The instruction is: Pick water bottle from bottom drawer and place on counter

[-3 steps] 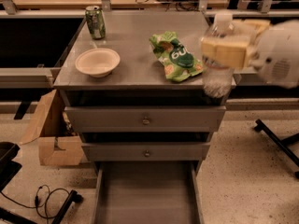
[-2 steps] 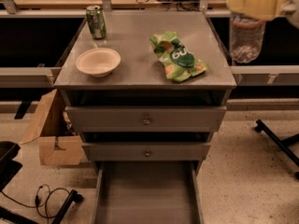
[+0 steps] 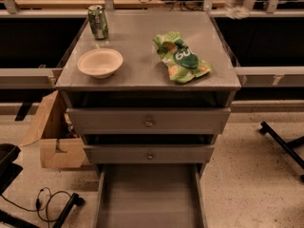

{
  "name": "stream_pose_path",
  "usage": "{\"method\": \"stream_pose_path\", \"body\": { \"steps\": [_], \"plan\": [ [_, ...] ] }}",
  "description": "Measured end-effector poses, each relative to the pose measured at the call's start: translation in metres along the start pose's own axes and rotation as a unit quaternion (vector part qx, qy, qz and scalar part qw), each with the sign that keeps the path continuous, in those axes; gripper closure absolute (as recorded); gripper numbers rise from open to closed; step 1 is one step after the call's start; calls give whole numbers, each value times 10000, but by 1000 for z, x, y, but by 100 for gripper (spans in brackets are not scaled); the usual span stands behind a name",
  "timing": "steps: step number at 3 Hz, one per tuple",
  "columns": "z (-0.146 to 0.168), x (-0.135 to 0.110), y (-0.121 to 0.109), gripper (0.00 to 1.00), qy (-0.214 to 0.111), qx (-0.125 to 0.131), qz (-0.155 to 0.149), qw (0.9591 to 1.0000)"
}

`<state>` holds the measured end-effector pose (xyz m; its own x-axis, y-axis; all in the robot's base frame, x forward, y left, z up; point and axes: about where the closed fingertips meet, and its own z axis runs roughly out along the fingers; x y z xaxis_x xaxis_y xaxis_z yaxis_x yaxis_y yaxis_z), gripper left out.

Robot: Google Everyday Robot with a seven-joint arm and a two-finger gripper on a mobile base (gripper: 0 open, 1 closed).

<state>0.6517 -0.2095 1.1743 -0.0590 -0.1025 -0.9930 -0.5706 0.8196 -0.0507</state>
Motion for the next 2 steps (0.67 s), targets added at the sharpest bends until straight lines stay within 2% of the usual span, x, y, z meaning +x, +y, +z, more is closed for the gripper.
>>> {"method": "stream_pose_path", "body": {
  "steps": [1,2],
  "plan": [
    [18,-25,23,100,-168,-229,130,9995],
    [17,-22,23,100,-143,-223,124,9996]
  ]
}}
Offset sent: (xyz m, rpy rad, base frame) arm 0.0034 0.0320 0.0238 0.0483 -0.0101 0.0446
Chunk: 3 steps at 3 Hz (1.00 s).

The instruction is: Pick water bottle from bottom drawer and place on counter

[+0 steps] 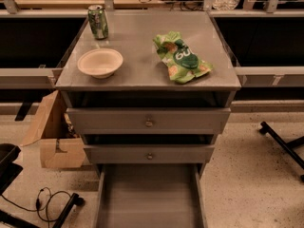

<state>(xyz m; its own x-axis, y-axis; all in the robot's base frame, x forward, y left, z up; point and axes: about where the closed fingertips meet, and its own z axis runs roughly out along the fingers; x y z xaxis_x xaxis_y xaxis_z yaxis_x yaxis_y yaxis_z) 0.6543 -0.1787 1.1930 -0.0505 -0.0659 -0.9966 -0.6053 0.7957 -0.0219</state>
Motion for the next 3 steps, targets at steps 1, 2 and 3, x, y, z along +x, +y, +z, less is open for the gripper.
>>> {"method": "stream_pose_path", "body": {
  "steps": [1,2,3],
  "plan": [
    [36,6,-10,100,110,76,-97,9999],
    [94,3,-13,100,-16,-87,-59,9999],
    [164,2,-3,100,-295,-378,182,9987]
  ]
}}
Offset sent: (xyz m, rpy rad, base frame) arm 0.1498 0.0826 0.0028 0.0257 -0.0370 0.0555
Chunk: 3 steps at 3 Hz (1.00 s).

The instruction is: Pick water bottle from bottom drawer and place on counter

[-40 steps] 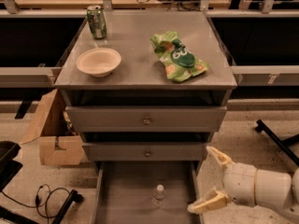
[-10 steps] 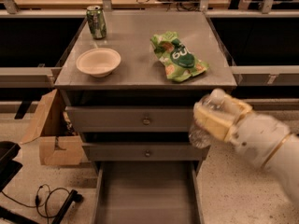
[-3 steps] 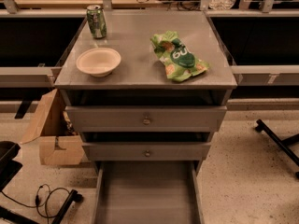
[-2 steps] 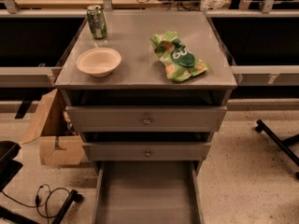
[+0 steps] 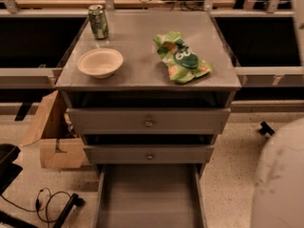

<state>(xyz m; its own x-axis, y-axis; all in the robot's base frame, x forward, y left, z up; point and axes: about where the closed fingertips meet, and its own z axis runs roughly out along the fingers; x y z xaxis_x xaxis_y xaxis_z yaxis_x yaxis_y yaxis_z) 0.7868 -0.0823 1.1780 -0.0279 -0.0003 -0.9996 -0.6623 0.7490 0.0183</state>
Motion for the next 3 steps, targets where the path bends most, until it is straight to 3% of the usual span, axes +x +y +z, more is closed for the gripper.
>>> {"method": "stream_pose_path", "body": {
  "steps": [1,3],
  "plan": [
    [64,15,7,100,94,80,-41,9999],
    [125,73,1,100,639,351,-78,9973]
  ]
}}
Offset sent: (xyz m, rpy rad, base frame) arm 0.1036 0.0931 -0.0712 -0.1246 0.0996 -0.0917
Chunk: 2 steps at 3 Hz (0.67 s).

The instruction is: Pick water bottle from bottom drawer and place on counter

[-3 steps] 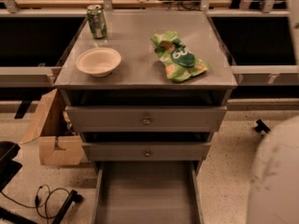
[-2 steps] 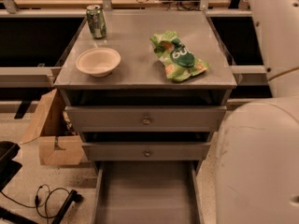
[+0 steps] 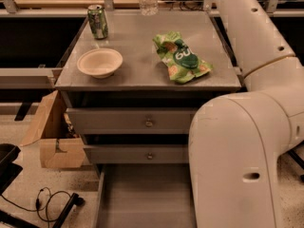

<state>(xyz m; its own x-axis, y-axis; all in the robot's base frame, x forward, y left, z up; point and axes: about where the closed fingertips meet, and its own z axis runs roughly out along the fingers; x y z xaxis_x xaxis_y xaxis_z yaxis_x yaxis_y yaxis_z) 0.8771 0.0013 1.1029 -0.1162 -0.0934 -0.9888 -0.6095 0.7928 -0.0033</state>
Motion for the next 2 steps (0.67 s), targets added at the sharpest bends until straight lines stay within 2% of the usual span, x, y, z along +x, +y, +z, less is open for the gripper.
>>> {"method": "stream_pose_path", "body": {
  "steps": [1,2],
  "plan": [
    [26,19,-5,100,-78,-15,103,9999],
    [54,41,-8,100,-321,-67,309,9990]
  ]
}}
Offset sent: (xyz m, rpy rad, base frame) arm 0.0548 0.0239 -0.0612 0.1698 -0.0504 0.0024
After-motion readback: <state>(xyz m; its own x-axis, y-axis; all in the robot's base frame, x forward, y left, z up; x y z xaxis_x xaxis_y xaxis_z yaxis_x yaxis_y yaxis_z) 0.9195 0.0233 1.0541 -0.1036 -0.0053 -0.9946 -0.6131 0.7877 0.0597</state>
